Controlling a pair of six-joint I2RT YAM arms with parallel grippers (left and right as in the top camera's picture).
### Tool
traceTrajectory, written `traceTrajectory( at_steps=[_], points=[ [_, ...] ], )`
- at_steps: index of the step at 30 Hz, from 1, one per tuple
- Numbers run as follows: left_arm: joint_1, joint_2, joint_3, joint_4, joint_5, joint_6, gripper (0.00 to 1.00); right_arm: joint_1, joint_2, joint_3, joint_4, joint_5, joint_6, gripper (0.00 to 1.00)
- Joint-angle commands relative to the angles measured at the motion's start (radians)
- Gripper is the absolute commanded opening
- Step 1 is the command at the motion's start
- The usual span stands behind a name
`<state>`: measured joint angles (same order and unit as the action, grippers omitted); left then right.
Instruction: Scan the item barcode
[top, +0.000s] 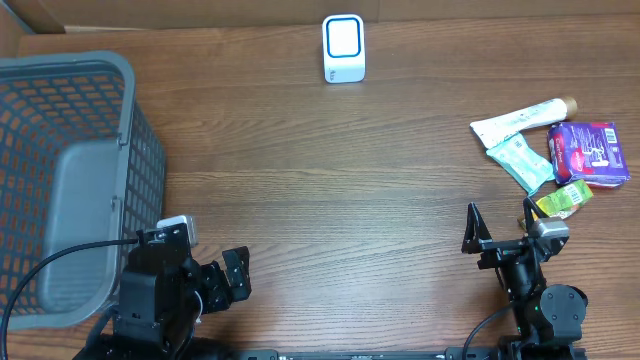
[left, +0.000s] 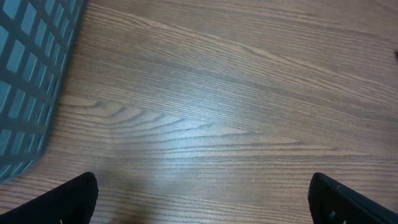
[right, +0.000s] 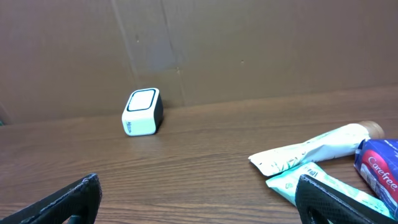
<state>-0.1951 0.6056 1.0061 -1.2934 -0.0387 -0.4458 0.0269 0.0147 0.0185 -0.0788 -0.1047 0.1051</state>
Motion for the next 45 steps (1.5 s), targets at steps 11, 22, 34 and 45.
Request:
traceTrajectory(
  at_steps=[11, 22, 34, 45],
  points=[
    [-0.005, -0.011, -0.001, 0.003, -0.01, 0.012, 1.0, 0.005, -0.011, -0.011, 0.005, -0.002, -0.002, 1.0],
    [-0.005, -0.011, -0.001, 0.003, -0.01, 0.012, 1.0, 0.005, -0.011, -0.011, 0.005, -0.002, -0.002, 1.0],
    [0.072, -0.035, -0.072, 0.122, -0.084, 0.061, 1.0, 0.005, -0.011, -0.011, 0.005, -0.002, -0.002, 1.0],
    [0.126, -0.364, -0.522, 0.719, -0.125, 0.136, 0.99, 0.005, -0.011, -0.011, 0.005, -0.002, -0.002, 1.0]
  ],
)
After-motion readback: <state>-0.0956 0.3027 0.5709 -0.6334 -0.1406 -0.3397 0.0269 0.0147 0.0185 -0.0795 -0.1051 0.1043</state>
